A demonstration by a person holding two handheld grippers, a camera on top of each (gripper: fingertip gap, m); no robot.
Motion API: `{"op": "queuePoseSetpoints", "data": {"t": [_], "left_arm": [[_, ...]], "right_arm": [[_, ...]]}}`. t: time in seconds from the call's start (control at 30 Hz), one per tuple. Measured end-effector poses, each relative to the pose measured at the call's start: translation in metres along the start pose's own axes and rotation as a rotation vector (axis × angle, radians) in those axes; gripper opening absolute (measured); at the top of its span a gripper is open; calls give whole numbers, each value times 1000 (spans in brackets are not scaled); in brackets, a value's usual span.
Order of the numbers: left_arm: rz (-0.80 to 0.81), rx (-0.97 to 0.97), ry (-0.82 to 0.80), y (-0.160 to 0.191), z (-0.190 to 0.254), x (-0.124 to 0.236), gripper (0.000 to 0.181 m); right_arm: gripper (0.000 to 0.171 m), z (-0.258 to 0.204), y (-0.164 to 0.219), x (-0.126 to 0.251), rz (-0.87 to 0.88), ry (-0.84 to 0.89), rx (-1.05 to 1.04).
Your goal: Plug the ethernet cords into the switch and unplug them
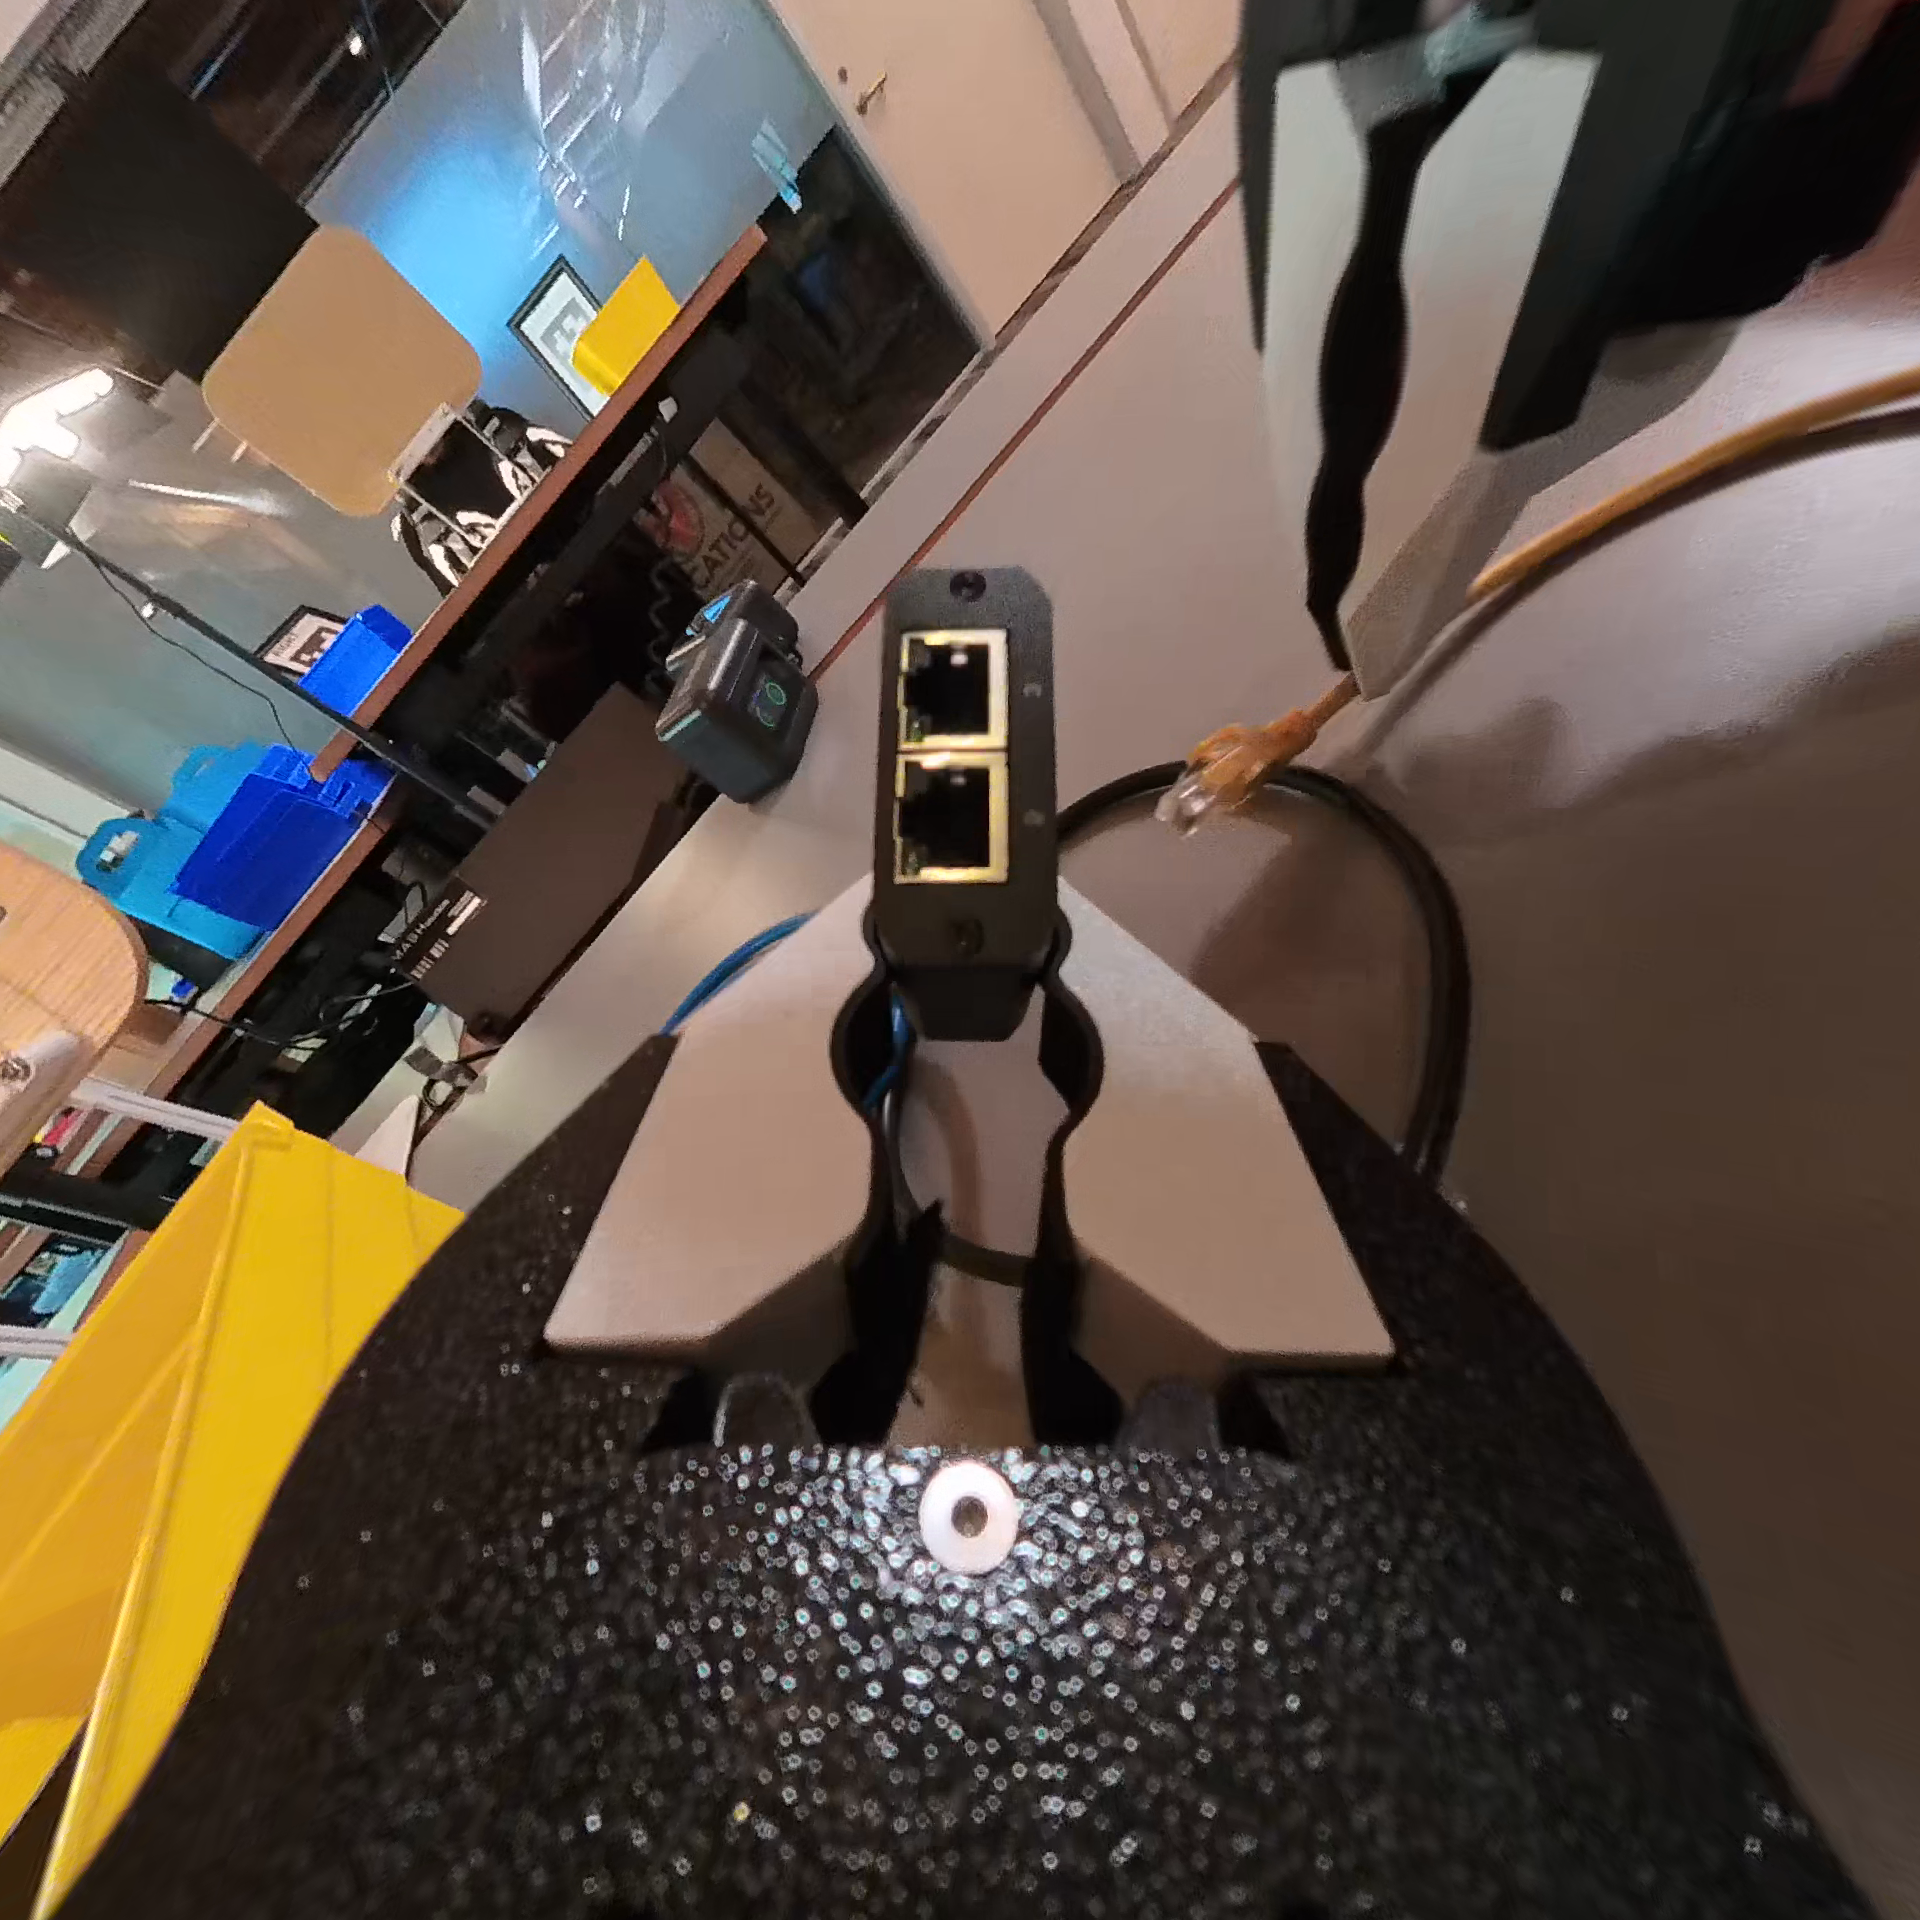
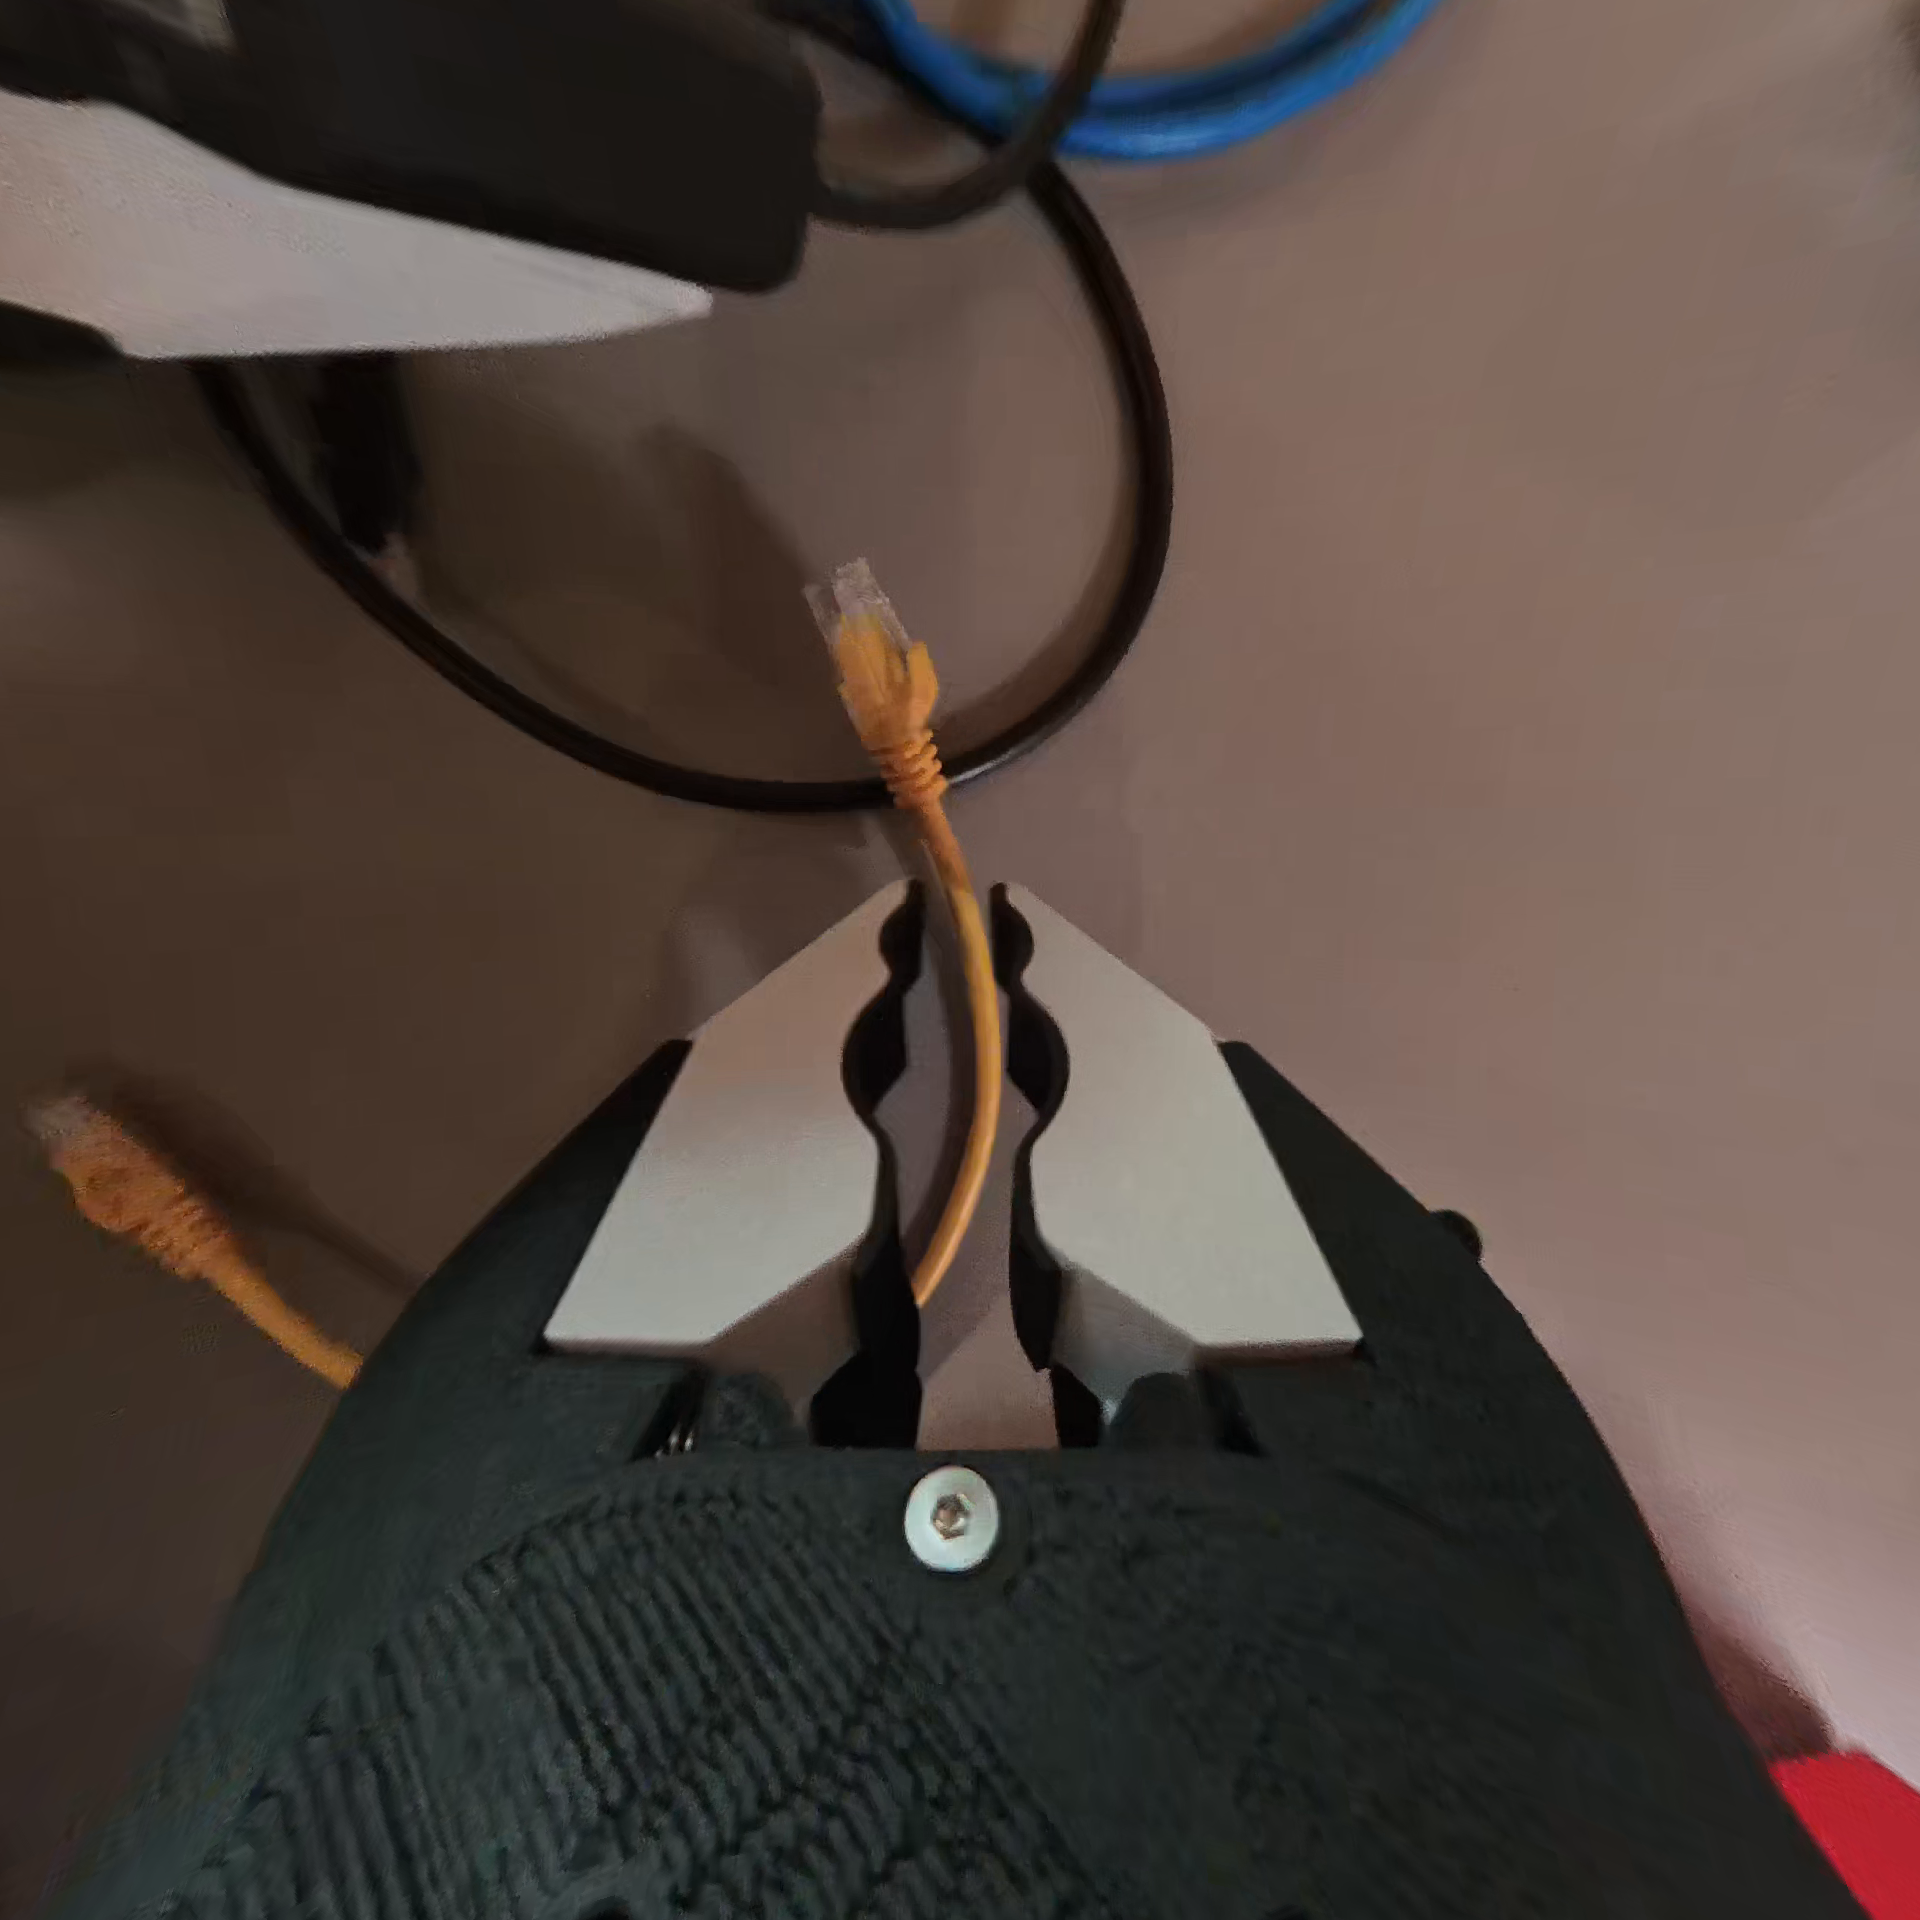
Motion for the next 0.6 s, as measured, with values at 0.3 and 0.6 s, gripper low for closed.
{"op": "queuePoseSetpoints", "data": {"t": [0.3, 0.6], "left_arm": [[6, 47, 16, 2, -1, -1, 21], [-90, -58, -3, 9, 0, -2, 22]], "right_arm": [[36, -4, -7, 6, 307, -88, -120], [8, -6, 5, -9, 287, -32, -132]]}}
Point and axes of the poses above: each gripper's, where its closed fingertips meet, x back along the fingers, y out of its underside, z = x × y across the jaws, the point moved 2 cm from there along x, back along the fingers, and after that the axes turned 9 degrees about z, right-handed, at the moved point
